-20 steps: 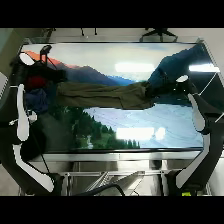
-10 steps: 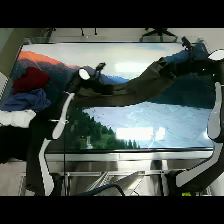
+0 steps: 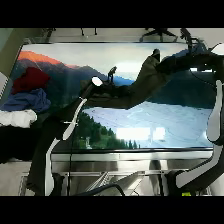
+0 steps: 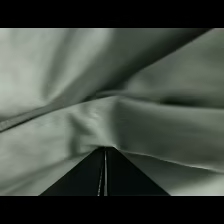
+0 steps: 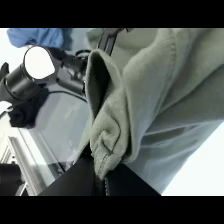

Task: Fold the shirts.

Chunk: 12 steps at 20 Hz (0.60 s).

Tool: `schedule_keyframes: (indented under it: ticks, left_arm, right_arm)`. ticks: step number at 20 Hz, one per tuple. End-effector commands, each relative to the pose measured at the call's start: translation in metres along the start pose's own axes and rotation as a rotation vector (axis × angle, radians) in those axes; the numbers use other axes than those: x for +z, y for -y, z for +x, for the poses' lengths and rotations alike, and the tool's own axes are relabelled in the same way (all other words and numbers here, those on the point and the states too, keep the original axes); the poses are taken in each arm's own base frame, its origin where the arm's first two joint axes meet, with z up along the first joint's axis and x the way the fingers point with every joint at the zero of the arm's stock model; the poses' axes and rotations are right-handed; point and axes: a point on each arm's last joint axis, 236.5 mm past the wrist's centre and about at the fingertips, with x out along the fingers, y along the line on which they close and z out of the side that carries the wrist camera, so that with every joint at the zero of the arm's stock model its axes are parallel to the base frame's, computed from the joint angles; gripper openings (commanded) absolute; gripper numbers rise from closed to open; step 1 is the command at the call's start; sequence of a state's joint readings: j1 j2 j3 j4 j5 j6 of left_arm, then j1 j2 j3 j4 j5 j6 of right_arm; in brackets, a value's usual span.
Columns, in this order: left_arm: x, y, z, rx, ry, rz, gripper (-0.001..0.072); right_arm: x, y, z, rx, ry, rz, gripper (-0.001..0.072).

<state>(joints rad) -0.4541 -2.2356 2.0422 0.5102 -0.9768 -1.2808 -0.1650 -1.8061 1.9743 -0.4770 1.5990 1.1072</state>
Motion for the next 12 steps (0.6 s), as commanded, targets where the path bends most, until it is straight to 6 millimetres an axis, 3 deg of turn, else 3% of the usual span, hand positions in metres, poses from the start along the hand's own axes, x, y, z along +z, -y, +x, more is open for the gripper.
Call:
schedule_keyframes:
  ticks: [1, 3, 5, 7, 9, 10, 11, 12]
  left_arm:
    - [0.028, 0.064, -0.072, -0.21, 0.033, 0.079, 0.0012]
    - [0.056, 0.089, -0.162, -0.223, 0.098, 0.154, 0.0012]
    - [0.08, 0.106, -0.257, -0.193, 0.216, 0.22, 0.0012]
    - [0.091, 0.121, -0.339, -0.141, 0.332, 0.279, 0.0012]
    - [0.089, 0.131, -0.399, -0.091, 0.41, 0.304, 0.0012]
    - [0.085, 0.135, -0.418, -0.071, 0.43, 0.32, 0.0012]
    - [0.079, 0.139, -0.434, -0.055, 0.438, 0.334, 0.0013]
    - [0.072, 0.141, -0.444, -0.045, 0.43, 0.344, 0.0013]
  right_arm:
    - [0.01, -0.014, 0.019, 0.017, 0.024, -0.022, 0.002]
    - [0.018, -0.024, 0.044, 0.021, 0.041, -0.035, 0.002]
    - [0.024, -0.045, 0.085, 0.043, 0.051, -0.063, 0.002]
    - [0.034, -0.067, 0.148, 0.05, 0.097, -0.087, 0.0021]
    - [0.035, -0.079, 0.223, 0.037, 0.159, -0.085, 0.0027]
    - [0.029, -0.08, 0.267, 0.018, 0.189, -0.078, 0.0074]
    - [0.018, -0.076, 0.308, -0.008, 0.214, -0.069, 0.0321]
    - [0.002, -0.068, 0.349, -0.043, 0.238, -0.058, 0.0444]
